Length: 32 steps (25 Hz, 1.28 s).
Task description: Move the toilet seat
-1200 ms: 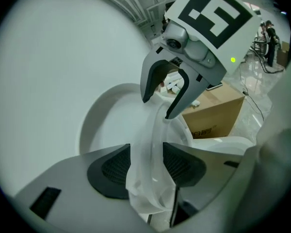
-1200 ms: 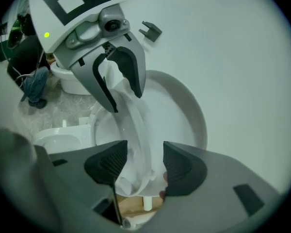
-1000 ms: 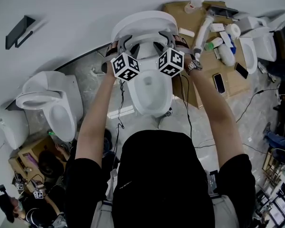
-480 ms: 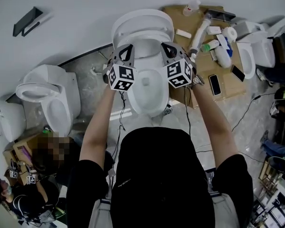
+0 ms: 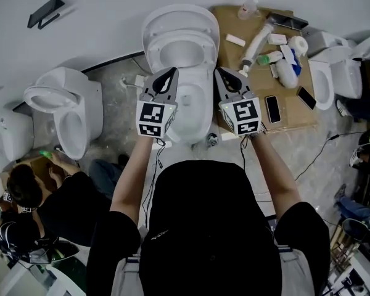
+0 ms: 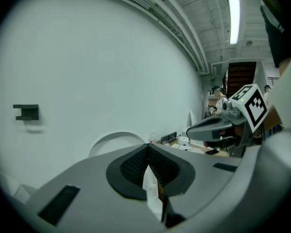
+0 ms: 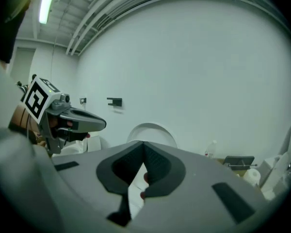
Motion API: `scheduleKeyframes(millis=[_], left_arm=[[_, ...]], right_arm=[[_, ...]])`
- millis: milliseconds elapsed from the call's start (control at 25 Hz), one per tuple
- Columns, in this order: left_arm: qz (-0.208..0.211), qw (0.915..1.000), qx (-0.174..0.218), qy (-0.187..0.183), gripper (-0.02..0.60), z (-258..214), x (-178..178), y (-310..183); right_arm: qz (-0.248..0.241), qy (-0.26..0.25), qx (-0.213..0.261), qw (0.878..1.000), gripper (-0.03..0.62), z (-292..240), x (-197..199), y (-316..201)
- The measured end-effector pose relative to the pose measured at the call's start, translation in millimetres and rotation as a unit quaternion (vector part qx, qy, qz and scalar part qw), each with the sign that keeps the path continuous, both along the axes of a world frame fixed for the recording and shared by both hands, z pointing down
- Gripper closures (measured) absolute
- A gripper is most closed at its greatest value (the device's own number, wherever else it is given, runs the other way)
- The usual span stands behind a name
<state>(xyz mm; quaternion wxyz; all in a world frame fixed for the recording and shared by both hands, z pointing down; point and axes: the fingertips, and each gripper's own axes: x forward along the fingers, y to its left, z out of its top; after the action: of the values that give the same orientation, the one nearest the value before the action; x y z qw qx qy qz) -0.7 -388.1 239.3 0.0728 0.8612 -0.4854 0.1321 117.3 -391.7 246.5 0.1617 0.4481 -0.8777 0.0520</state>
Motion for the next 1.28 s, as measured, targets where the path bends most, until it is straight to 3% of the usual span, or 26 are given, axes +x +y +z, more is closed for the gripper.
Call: scheduleKeyframes(millis=[280, 560, 960, 1280], left_arm=[[-0.033, 0.9978, 0.011, 0.057, 0.573, -28.7, 46.9, 84.1], [-0.058, 0.9949, 0.012, 0.082, 0.572, -34.1, 80.7, 163.1], [-0.069, 0.9936, 0.034, 0.083, 0.572, -67.1, 77.6, 241.3], [-0.066, 0.9899, 0.055, 0.113, 0.573, -86.5, 44.9, 300.9]], right_arm=[[-0.020, -0.075, -0.007, 0.997, 0.582, -26.4, 51.4, 69.2], [-0.061, -0.095, -0.012, 0.994, 0.582, -37.0, 80.9, 119.5], [-0.075, -0.113, 0.027, 0.990, 0.582, -96.0, 87.3, 193.6], [-0.037, -0.109, -0.008, 0.993, 0.582, -83.3, 73.6, 260.5]])
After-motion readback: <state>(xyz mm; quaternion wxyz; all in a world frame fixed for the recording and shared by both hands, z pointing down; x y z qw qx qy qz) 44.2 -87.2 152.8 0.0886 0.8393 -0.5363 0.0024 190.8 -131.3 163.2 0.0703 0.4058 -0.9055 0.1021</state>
